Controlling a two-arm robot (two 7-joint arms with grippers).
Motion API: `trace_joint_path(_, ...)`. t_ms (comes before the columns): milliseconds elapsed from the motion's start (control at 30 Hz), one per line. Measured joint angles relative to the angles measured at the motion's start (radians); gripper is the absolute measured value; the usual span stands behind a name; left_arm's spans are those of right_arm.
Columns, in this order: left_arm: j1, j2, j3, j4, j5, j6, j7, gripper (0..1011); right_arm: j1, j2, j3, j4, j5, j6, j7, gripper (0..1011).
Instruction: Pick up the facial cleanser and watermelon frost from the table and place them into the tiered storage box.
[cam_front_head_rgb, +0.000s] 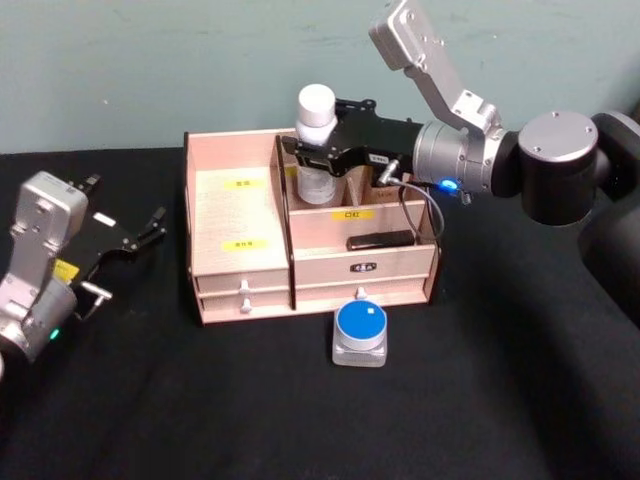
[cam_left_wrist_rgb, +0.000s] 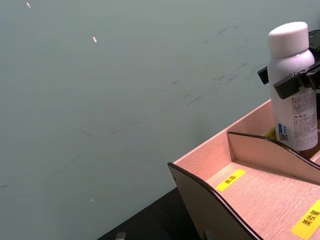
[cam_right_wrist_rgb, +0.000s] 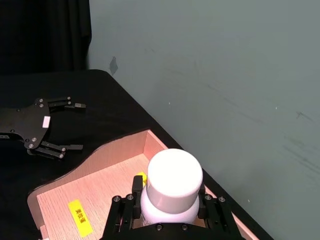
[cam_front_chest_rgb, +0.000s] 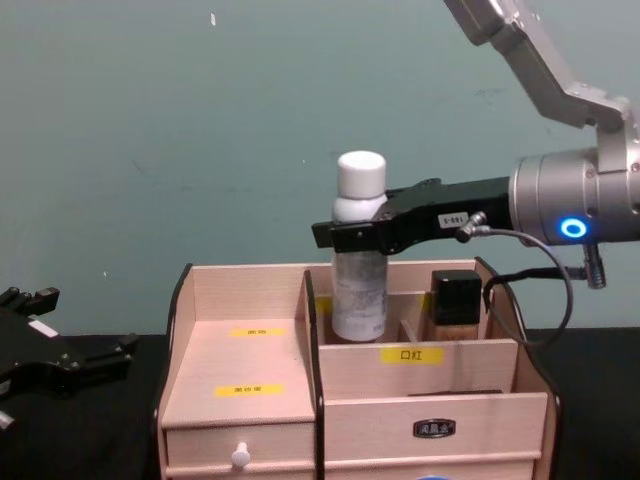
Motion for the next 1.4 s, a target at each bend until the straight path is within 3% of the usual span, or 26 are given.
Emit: trace_joint_path(1400,0.000,0.000,0.000,0.000,0.000,0.000,0.000,1009,0.003,-0.034,-0.003,0.152,0.027,-0.047,0.057,594)
